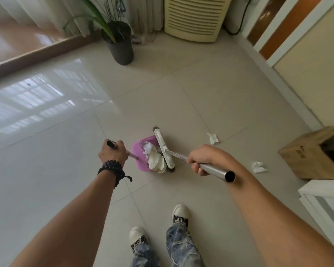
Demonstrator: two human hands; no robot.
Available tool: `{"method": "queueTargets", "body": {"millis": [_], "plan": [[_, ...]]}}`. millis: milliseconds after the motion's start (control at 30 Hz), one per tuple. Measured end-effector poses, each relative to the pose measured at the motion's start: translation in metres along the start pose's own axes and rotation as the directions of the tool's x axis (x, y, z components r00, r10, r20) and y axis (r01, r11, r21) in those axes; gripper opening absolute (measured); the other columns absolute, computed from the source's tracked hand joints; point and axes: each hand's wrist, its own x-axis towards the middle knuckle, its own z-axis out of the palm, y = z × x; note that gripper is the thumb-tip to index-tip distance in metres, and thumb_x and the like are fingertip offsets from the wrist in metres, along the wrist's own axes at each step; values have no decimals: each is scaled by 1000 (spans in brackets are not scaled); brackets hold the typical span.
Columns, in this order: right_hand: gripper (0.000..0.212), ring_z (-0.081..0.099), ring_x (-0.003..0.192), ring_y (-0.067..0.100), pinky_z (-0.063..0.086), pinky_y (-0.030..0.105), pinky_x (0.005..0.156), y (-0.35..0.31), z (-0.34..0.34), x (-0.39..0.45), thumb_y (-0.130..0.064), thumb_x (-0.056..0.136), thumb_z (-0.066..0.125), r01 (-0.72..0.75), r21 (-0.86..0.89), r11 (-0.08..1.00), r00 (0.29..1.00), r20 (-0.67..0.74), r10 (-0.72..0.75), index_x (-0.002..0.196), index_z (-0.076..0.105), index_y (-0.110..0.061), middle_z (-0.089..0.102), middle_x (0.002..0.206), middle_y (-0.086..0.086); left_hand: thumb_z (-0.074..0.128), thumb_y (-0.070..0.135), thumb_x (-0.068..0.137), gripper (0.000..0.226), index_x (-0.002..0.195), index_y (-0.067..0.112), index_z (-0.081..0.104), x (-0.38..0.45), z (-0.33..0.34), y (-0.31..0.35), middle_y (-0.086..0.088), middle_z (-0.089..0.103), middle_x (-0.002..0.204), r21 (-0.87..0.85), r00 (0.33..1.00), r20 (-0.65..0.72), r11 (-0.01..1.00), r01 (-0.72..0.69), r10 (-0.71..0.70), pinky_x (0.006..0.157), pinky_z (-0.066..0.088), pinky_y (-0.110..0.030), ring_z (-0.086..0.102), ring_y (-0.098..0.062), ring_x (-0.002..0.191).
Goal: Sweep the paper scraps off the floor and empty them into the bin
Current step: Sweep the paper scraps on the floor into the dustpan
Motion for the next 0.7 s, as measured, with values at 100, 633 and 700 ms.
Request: {"method": "queueTargets", "body": {"millis": [100,633,700], "plan": [[15,38,25,8,31,12,31,13,-36,-8,1,93,42,21,54,998,998,-52,-19,83,50,-6,42,53,4,49,28,90,26,98,5,59,-12,25,15,-17,69,83,3,1000,-7,1000,-25,25,82,65,-50,77,-39,74],[6,46,30,19,44,26,44,98,-169,-13,-8,79,62,34,132,991,922,-387,20,81,60,-3,55,36,7,50,25,97,34,109,-2,65,-53,138,103,-25,74,106,255,986,124,956,-143,114,56,48,-32,72,-37,82],[6,47,30,19,44,24,42,102,-178,-9,-4,79,57,17,152,988,898,-438,51,83,61,-2,56,36,7,49,25,98,35,110,-4,65,-54,152,116,-25,74,106,288,977,160,940,-184,142,56,45,-30,70,-34,74]]}}
